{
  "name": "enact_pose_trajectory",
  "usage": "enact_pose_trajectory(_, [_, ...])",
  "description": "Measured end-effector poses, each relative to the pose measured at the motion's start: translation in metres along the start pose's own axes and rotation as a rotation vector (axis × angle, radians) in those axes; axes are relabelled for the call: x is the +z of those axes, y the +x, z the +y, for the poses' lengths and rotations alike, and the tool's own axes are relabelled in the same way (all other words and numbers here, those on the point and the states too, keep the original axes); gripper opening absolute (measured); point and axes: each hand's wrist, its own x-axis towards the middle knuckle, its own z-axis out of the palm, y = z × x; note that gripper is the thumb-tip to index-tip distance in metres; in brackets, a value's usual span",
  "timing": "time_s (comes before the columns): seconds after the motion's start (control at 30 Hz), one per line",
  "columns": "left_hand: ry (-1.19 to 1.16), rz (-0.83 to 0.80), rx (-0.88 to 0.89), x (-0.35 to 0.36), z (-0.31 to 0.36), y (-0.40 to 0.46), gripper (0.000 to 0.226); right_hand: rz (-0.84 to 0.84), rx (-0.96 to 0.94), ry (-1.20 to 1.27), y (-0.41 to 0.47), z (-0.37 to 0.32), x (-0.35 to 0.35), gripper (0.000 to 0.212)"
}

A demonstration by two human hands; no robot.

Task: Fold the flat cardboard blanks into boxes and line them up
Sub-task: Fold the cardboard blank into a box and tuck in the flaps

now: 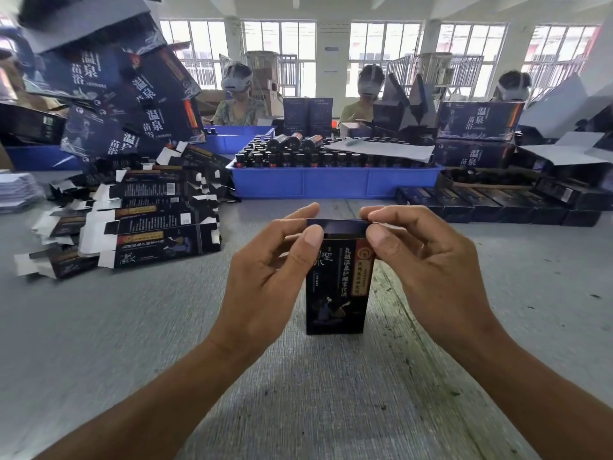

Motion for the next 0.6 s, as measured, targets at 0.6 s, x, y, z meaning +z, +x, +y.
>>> enact_pose_trajectory(0.6, [0.382,-0.096,0.157,-0.01,-0.016,0.002,0.035,-0.064,-0.006,-0.341,-0.002,0.019,-0.002,0.033])
